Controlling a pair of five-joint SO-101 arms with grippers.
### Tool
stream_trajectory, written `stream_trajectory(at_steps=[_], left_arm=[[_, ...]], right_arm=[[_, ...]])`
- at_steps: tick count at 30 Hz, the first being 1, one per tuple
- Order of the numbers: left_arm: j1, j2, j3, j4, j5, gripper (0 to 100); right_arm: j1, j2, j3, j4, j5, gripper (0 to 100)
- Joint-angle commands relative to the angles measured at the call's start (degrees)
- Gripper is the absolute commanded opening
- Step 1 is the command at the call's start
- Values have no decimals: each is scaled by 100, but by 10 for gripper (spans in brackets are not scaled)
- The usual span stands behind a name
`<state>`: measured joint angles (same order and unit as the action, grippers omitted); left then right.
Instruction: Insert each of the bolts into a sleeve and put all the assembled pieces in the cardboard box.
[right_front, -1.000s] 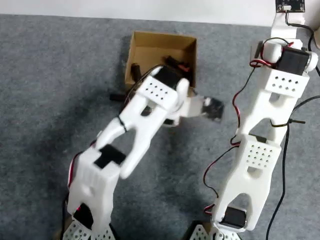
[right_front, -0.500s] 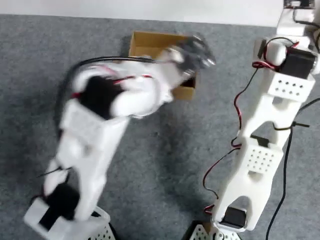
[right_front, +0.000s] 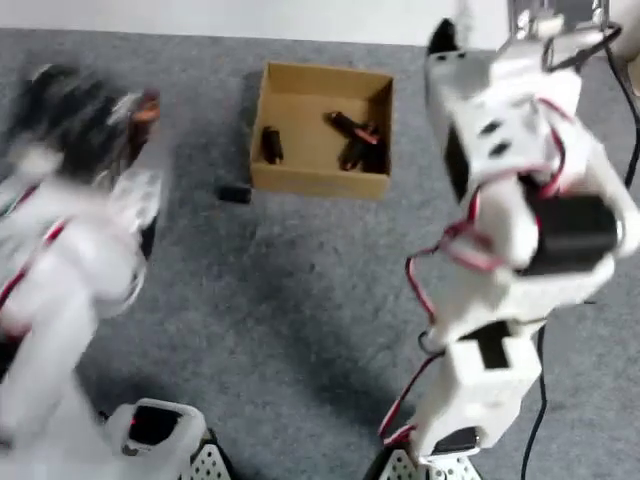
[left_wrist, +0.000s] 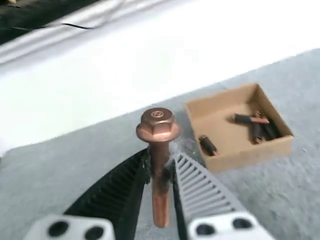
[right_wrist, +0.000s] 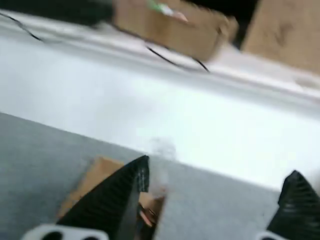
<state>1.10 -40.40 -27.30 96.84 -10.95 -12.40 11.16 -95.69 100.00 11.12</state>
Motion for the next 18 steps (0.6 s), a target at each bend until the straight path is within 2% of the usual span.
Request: stream_trajectory(at_steps=[1, 5, 9, 14, 18], left_arm=[[-259, -1051, 505, -44, 0, 6], [-303, -2079, 1437, -62, 0, 6], [-303, -2782, 2721, -448, 18, 6], [-347, -3477, 4752, -1222, -9, 6], [-1103, -4242, 5727, -2092, -9, 6]], right_arm=[[-585, -602, -391, 119, -53, 365], [-919, -1455, 541, 127, -97, 365], [-1007, -2712, 2387, 119, -563, 365], [-1525, -4453, 4857, 92, -580, 365], [-1877, -5587, 6791, 13, -369, 365]])
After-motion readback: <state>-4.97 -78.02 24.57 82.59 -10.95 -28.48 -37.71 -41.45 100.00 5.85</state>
